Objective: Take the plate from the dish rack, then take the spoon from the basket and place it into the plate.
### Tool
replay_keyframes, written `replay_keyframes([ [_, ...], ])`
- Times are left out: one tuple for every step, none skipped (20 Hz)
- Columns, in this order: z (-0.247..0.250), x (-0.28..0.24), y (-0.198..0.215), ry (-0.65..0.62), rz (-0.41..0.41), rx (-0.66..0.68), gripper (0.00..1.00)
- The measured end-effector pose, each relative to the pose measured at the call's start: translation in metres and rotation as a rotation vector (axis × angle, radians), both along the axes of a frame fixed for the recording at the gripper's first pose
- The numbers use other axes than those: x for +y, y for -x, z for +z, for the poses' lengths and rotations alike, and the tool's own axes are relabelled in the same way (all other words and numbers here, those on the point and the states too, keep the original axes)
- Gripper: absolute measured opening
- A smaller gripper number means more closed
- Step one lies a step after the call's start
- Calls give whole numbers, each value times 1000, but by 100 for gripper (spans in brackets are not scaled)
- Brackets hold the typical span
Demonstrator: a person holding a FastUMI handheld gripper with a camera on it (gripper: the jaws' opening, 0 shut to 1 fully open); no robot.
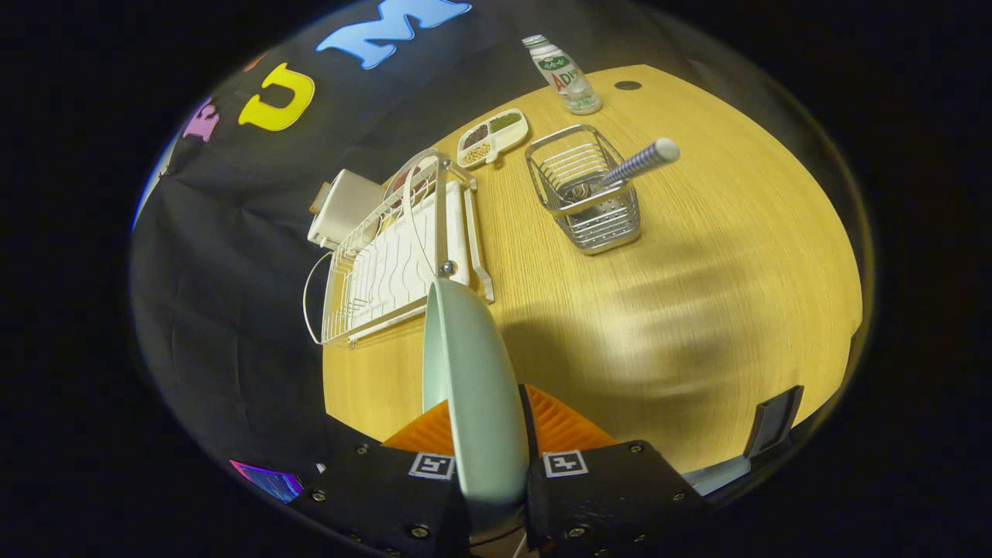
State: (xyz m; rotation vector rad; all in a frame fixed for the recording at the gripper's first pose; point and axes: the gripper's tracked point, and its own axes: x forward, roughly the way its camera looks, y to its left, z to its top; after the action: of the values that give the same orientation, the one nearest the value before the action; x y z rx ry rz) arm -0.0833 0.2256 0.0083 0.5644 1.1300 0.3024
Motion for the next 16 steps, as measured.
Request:
replay_keyframes([
  [-5, 1, 2, -1, -6, 4, 27],
  [-8, 2, 2, -5, -8, 5, 27],
  [-12, 3, 3, -10, -10, 12, 27],
  [-17, 4, 4, -14, -11, 19, 27],
  [-22, 6, 5, -19, -9, 25, 27],
  [-26, 9, 4, -27, -6, 27, 27],
  [-29, 11, 5, -32, -5, 26, 27],
  [-34, 14, 6, -34, -4, 25, 27],
  [-38, 15, 5, -34, -4, 25, 27],
  [-44, 17, 5, -36, -5, 33, 27],
  [-48, 20, 3, -48, -8, 32, 27],
  [-51, 23, -1, -68, -11, 26, 27],
  [-54, 27, -3, -87, -16, 27, 27],
  [-58, 31, -5, -102, -16, 36, 27],
  [-64, 33, -8, -109, -12, 43, 27],
  [-69, 35, -10, -111, -7, 46, 27],
])
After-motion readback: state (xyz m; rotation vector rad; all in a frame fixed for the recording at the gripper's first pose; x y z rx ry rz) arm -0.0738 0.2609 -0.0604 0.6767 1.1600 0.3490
